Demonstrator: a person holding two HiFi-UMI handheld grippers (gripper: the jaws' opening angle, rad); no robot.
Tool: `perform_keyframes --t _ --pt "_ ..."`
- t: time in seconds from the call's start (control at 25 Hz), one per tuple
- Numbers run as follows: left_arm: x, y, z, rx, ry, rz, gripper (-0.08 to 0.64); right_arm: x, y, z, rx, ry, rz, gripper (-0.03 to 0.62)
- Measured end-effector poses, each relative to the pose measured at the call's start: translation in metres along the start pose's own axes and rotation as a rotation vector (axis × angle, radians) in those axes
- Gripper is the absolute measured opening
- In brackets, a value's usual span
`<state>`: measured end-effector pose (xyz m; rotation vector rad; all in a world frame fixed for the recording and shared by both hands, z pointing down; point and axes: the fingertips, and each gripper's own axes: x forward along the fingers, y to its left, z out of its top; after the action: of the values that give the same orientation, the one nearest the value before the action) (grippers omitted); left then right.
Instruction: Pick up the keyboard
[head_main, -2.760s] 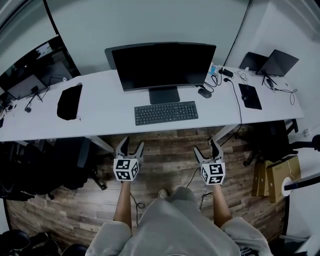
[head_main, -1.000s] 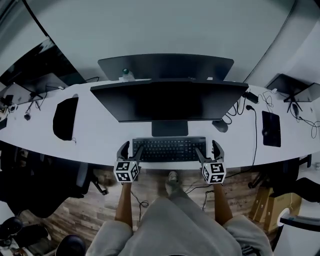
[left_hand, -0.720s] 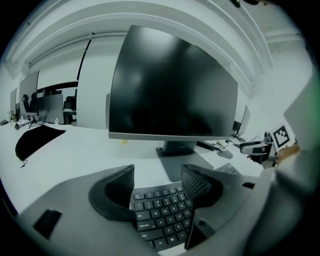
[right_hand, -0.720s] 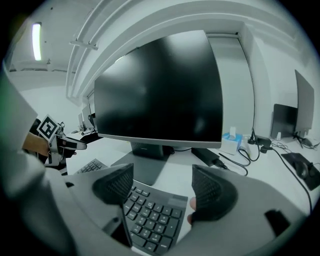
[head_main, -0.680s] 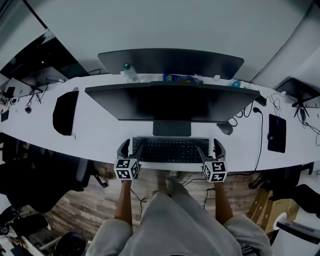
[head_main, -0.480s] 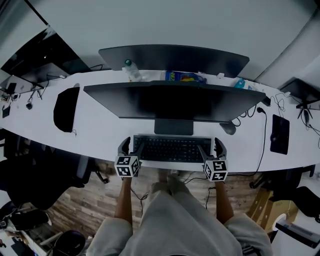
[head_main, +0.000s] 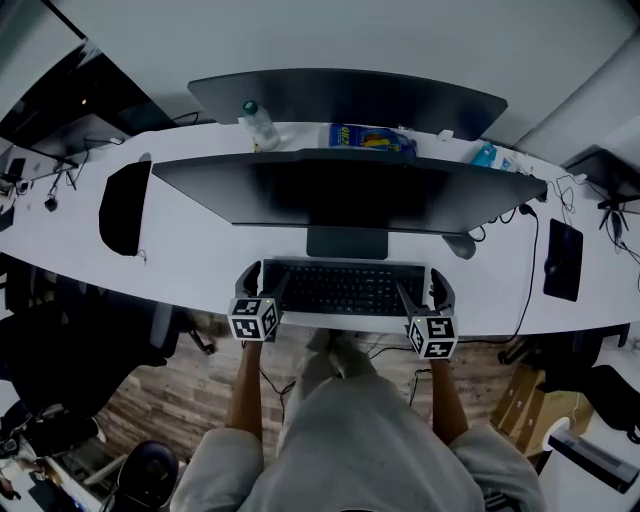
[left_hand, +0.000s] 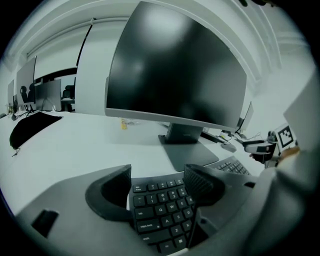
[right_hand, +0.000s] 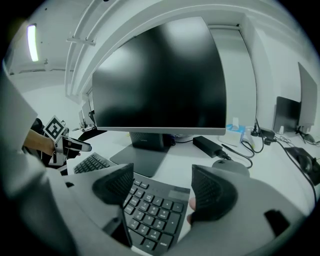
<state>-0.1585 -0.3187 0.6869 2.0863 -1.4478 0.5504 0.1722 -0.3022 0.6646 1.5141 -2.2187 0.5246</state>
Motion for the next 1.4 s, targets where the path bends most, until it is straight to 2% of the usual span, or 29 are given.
perform_keyframes --t 0.24,0.44,0.76,0.96,1.4 --pt "0.014 0.008 -0.017 -0.045 0.029 -0.016 0.313 -0.004 0.000 -0.011 0.007 0.022 -0.033 0.356" --pt "0.022 0.011 -0.023 -0.046 0.042 -0.029 0.321 -0.003 0.004 -0.019 0.012 0.044 -0.040 0.356" --pt "0.017 0.013 -0.002 -0.036 -0.005 -0.007 0.324 0.000 0.002 -0.021 0.009 0.053 -0.054 0.353" --pt "0.028 0.016 -0.015 -0.052 0.049 -0.038 0.328 -0.001 -0.001 -0.022 0.009 0.060 -0.066 0.351" --pt "0.041 0.016 -0.028 -0.055 0.090 -0.056 0.333 0.001 -0.003 -0.028 0.018 0.070 -0.070 0.348"
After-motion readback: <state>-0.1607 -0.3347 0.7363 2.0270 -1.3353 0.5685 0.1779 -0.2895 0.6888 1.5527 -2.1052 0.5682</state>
